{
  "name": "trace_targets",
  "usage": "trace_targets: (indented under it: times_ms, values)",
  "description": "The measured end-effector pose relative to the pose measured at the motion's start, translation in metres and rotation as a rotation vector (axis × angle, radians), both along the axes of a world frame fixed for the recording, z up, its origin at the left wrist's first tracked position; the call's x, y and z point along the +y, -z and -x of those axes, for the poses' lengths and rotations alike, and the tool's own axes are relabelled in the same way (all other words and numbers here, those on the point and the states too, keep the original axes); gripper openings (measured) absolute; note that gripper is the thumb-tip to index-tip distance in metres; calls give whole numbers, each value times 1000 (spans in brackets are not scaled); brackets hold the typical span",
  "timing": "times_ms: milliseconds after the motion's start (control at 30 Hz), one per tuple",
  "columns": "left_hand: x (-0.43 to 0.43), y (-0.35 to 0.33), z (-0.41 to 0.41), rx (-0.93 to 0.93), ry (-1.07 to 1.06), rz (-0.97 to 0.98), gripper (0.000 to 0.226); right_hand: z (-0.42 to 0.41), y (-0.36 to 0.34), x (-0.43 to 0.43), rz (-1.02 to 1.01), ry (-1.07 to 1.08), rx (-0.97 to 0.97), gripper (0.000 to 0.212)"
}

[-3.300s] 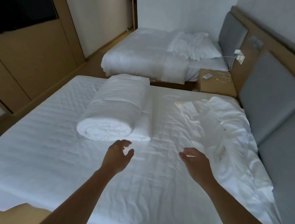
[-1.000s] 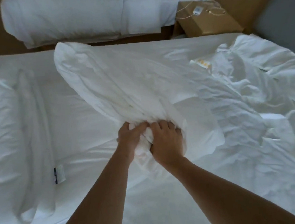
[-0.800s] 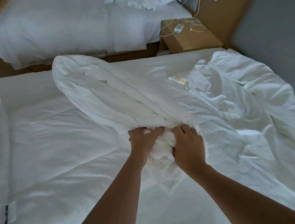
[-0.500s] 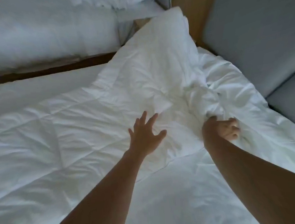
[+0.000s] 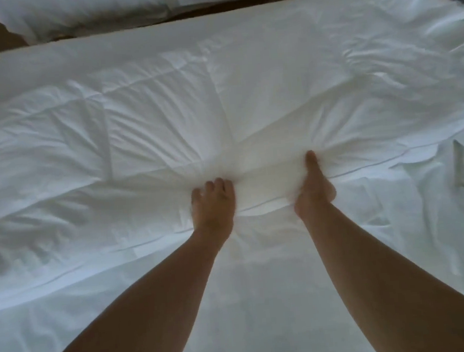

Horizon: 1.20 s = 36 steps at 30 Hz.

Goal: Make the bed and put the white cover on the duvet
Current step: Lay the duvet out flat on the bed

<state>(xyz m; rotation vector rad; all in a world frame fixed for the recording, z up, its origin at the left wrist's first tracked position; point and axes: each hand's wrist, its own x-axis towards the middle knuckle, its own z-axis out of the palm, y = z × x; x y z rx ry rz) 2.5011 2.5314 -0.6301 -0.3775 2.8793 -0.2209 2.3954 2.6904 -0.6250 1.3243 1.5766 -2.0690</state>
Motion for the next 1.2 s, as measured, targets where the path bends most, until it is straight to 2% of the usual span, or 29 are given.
trace_targets:
  times_ms: [67, 200, 300, 367, 467, 500, 600, 667, 800, 900, 1000, 1067, 1200]
  values:
    - [-2, -6, 2, 26, -36, -87, 49, -5, 0, 11, -17, -40, 5, 33]
    - [3, -28, -29, 65, -65, -197, 46, -37, -32, 11, -175, -41, 2, 21]
    - [13, -54, -75, 34, -9, -251, 44, -96, -53, 25, -347, -75, -45, 31]
    - [25, -68, -113, -37, 30, -272, 44, -144, -67, 45, -415, -94, -84, 30]
    - [37, -74, -163, -182, 117, -294, 45, -204, -71, 73, -546, -343, -241, 50]
    - [37, -73, -173, -229, 144, -323, 42, -215, -66, 81, -561, -412, -269, 52]
    - [28, -73, -177, -333, 228, -427, 25, -219, -72, 99, -440, -592, -407, 44]
    - [21, -74, -173, -262, 282, -408, 20, -209, -85, 105, -494, -731, -417, 42]
    - [10, -87, -156, 80, 306, -394, 29, -177, -116, 85, -935, -715, -188, 59]
    - [-3, -112, -113, 385, 147, -373, 34, -118, -139, 49, -954, -714, 5, 66]
    - [2, -141, -57, 666, 93, -278, 31, -35, -160, 4, -906, -866, 158, 56]
    - [15, -151, -25, 647, 194, -187, 41, 17, -174, -23, -865, -909, 275, 55]
    - [6, -150, 30, 310, 61, -5, 95, 96, -184, -58, -780, -962, 592, 75]
